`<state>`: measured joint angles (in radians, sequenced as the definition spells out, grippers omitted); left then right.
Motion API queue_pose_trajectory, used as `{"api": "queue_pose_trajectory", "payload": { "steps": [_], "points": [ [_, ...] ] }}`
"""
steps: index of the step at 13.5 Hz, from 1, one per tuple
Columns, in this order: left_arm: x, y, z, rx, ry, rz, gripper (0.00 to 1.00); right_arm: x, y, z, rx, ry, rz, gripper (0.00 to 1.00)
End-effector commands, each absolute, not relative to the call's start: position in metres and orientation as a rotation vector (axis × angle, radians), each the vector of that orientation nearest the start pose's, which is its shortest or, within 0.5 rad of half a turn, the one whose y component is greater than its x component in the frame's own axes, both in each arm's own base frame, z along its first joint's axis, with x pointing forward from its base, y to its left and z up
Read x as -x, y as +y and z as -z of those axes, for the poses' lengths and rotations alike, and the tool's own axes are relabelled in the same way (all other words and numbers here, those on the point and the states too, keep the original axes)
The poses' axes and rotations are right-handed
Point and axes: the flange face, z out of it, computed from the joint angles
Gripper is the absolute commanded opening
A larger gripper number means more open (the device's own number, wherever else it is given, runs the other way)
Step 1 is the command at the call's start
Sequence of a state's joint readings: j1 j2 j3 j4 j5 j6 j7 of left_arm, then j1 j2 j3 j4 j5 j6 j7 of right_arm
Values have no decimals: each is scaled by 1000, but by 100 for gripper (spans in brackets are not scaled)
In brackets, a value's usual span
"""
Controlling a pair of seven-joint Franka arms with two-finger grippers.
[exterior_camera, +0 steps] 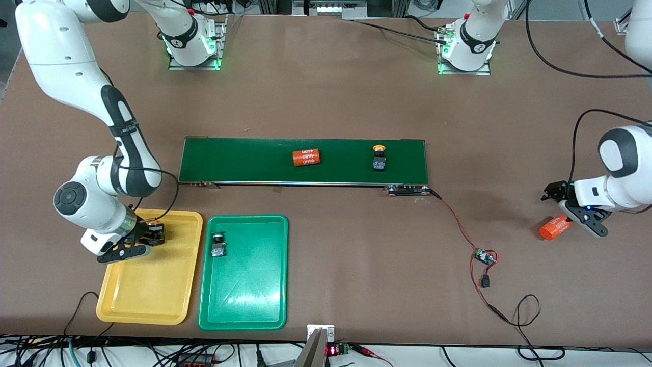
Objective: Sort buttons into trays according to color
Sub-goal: 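Carry the button to the yellow tray while the left gripper grasps a cylinder, then release the button in the yellow tray while the left gripper lifts the cylinder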
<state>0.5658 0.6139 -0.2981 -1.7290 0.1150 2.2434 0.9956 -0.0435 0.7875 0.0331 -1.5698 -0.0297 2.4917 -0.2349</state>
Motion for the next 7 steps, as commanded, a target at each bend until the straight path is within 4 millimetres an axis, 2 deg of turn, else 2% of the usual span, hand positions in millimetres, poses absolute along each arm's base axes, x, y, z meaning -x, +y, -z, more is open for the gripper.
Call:
{"api": "queue_pose_trajectory", "payload": {
  "steps": [1, 2, 4, 5, 7],
  "points": [
    [-645, 195, -223, 2994, 1305, 7, 100, -720, -13, -193, 3126, -394, 232, 2],
    [-649, 197, -219, 2998, 1304, 17, 100, -720, -14, -193, 3125, -383, 232, 10],
    [-657, 196, -212, 2986, 1344, 36, 100, -720, -12, -193, 3120, -354, 233, 64],
    [-661, 198, -209, 2968, 1389, 50, 100, -718, -14, -191, 3120, -350, 224, 76],
    [-667, 199, -208, 2917, 1485, 71, 100, -713, -16, -190, 3114, -349, 201, 94]
  ]
}}
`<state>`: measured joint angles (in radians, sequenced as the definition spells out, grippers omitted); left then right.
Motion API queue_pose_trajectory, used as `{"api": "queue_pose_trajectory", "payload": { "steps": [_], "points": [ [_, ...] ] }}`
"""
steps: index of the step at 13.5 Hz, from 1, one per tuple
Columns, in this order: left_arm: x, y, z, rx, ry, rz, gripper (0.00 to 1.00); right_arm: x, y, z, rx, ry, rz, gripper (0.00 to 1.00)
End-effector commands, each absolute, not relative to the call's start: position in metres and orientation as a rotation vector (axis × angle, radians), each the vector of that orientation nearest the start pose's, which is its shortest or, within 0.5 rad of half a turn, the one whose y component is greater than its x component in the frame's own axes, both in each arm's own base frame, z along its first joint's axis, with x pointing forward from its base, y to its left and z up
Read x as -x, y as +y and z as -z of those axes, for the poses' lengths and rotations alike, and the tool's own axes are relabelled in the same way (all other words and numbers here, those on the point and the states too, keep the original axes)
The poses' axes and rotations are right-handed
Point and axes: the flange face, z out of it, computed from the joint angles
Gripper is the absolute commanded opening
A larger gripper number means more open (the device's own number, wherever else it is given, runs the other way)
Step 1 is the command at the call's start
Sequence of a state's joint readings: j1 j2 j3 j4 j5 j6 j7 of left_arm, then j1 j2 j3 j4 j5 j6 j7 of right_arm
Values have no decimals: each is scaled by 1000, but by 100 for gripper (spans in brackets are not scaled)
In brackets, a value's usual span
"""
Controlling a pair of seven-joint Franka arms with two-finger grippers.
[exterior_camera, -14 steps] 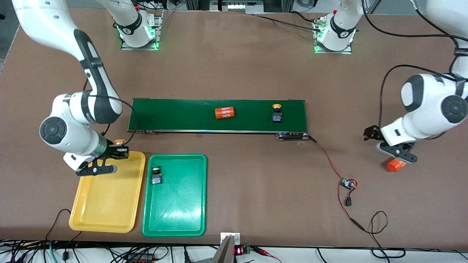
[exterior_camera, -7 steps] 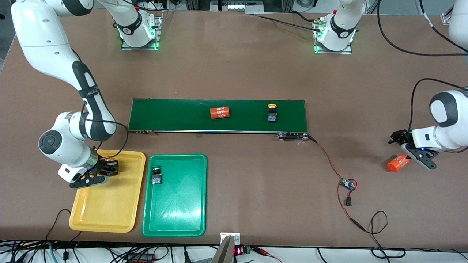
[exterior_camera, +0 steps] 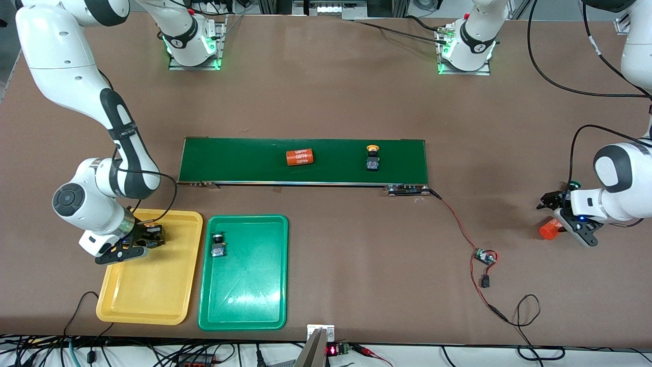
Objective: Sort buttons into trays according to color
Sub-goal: 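Release the button in the yellow tray while the left gripper lifts the cylinder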
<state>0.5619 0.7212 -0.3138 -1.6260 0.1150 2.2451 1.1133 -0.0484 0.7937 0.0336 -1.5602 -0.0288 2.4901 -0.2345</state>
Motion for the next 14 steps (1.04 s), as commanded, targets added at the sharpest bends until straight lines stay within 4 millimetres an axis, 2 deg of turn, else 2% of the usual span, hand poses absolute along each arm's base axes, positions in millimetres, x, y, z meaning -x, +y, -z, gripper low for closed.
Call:
{"api": "queue_pose_trajectory", "payload": {
  "steps": [1, 2, 4, 5, 8, 9, 13, 14],
  "points": [
    [-670, 200, -206, 2903, 1510, 80, 100, -710, -15, -196, 3112, -350, 177, 100],
    [-670, 199, -203, 2894, 1536, 78, 100, -706, -14, -203, 3101, -312, 120, 100],
    [-671, 196, -202, 2854, 1603, 83, 100, -695, -3, -220, 2995, -132, -24, 100],
    [-670, 198, -198, 2842, 1632, 85, 100, -691, -1, -229, 2971, -112, -74, 100],
    [-668, 205, -176, 2799, 1747, 89, 100, -677, 11, -258, 2963, -20, -157, 100],
    [-669, 206, -174, 2769, 1794, 96, 100, -674, 22, -267, 2967, -17, -159, 100],
    [-671, 206, -172, 2623, 1993, 116, 100, -657, 41, -298, 2985, -73, -135, 100],
    [-672, 205, -174, 2568, 2053, 123, 93, -650, 50, -304, 2988, -93, -137, 100]
  ]
}}
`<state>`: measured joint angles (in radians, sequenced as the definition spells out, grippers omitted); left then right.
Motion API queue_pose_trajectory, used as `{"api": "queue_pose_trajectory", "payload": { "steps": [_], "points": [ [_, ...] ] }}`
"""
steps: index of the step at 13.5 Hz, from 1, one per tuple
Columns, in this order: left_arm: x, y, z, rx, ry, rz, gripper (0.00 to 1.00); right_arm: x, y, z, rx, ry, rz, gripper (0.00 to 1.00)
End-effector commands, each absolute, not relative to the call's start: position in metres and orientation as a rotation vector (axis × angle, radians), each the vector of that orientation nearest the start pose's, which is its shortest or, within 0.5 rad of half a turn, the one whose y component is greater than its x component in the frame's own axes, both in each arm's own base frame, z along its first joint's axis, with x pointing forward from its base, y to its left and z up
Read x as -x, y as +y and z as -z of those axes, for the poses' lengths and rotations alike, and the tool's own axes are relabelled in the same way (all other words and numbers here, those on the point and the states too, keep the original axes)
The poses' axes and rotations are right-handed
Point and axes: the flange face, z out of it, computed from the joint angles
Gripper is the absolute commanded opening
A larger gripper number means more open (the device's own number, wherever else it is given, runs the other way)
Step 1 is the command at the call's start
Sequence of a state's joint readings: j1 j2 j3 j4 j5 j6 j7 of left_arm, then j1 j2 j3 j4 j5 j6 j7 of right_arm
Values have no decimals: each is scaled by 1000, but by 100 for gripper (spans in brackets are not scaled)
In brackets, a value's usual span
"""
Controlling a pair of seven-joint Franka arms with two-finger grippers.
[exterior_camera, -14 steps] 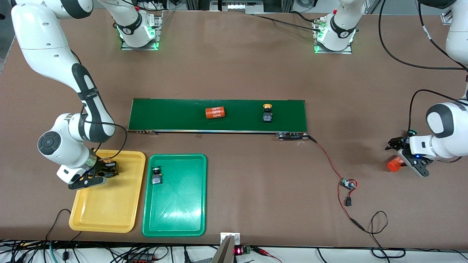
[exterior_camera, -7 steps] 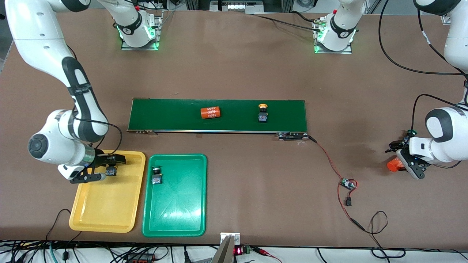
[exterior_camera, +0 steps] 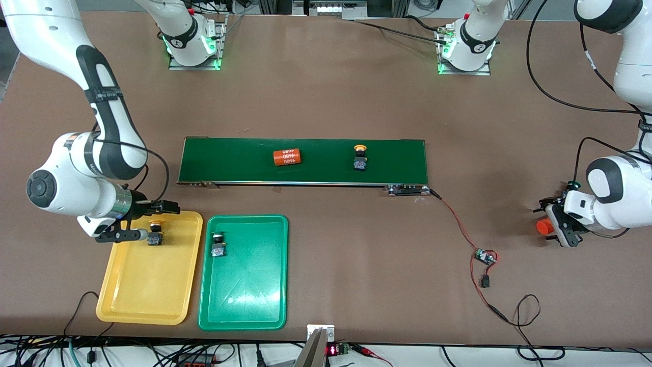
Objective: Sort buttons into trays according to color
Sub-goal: 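Release the button in the yellow tray while the left gripper lifts the cylinder, then move the right gripper to the belt while the left gripper carries the cylinder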
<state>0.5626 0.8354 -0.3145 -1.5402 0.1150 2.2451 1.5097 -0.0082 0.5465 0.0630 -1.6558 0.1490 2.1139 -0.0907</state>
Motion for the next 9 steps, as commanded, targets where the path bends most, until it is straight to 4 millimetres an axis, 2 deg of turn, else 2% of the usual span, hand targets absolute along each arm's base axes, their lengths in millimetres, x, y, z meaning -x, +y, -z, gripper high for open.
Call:
{"api": "queue_pose_trajectory", "payload": {
  "steps": [1, 2, 3, 4, 5, 6, 9],
  "points": [
    [-672, 206, -174, 2538, 2087, 125, 77, -645, 56, -307, 2992, -84, -142, 100],
    [-671, 207, -174, 2549, 2077, 126, 44, -642, 64, -312, 2996, -70, -139, 100],
    [-671, 207, -175, 2552, 2072, 127, 23, -637, 78, -315, 2998, -97, -142, 100],
    [-672, 208, -176, 2544, 2077, 125, 7, -630, 91, -318, 3001, -123, -147, 100],
    [-671, 209, -176, 2536, 2084, 123, 0, -623, 98, -324, 3015, -86, -148, 100],
    [-671, 210, -176, 2530, 2087, 116, 0, -615, 104, -328, 3035, -47, -154, 100],
    [-674, 205, -198, 2538, 2058, 127, 0, -586, 126, -337, 3056, -13, -171, 100]
  ]
}}
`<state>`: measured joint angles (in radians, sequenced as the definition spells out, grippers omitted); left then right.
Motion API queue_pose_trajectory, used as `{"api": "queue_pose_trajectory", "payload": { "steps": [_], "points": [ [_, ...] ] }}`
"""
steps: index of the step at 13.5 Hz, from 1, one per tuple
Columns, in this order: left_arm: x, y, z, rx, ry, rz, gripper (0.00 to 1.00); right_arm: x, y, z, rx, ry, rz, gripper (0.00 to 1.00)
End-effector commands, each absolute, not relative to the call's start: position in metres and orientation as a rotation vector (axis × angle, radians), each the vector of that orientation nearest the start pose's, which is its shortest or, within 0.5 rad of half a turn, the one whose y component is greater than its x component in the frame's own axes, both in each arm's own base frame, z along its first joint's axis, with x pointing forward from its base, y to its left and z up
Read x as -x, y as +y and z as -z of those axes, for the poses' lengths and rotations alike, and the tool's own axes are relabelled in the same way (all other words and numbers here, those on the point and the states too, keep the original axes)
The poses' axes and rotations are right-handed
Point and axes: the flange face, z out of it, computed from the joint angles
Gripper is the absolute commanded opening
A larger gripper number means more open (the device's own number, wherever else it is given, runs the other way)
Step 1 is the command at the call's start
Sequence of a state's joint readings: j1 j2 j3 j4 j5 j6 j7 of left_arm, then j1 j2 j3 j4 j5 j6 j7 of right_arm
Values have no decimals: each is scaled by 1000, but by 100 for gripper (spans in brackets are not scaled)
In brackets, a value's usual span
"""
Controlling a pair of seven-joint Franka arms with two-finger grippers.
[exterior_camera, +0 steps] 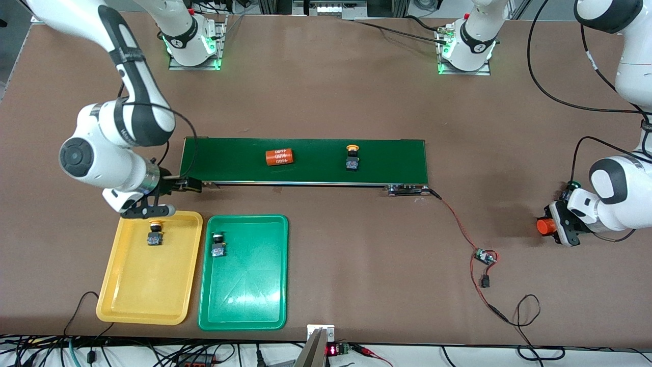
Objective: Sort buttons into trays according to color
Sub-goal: 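Move the right gripper to the belt while the left gripper carries the cylinder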
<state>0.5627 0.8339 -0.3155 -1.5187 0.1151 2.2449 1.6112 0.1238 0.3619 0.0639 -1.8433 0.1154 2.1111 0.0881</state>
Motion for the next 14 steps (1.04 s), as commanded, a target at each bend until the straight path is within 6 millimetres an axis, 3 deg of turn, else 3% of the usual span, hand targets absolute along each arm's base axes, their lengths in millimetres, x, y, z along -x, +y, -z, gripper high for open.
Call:
{"api": "queue_pose_trajectory", "payload": {
  "steps": [1, 4, 7, 10, 14],
  "points": [
    [-676, 194, -208, 2579, 2017, 123, 0, -577, 137, -344, 3060, 2, -165, 100],
    [-667, 156, -237, 2785, 1834, -16, 0, -552, 167, -351, 3067, 31, -133, 100],
    [-652, 86, -272, 2843, 1695, -101, 0, -528, 210, -341, 3064, 85, -61, 100],
    [-629, 0, -286, 2706, 1897, -151, 0, -508, 254, -340, 3101, 143, -36, 100],
    [-588, -112, -295, 2496, 2190, -194, 0, -496, 291, -330, 3109, 155, 28, 100]
  ]
}}
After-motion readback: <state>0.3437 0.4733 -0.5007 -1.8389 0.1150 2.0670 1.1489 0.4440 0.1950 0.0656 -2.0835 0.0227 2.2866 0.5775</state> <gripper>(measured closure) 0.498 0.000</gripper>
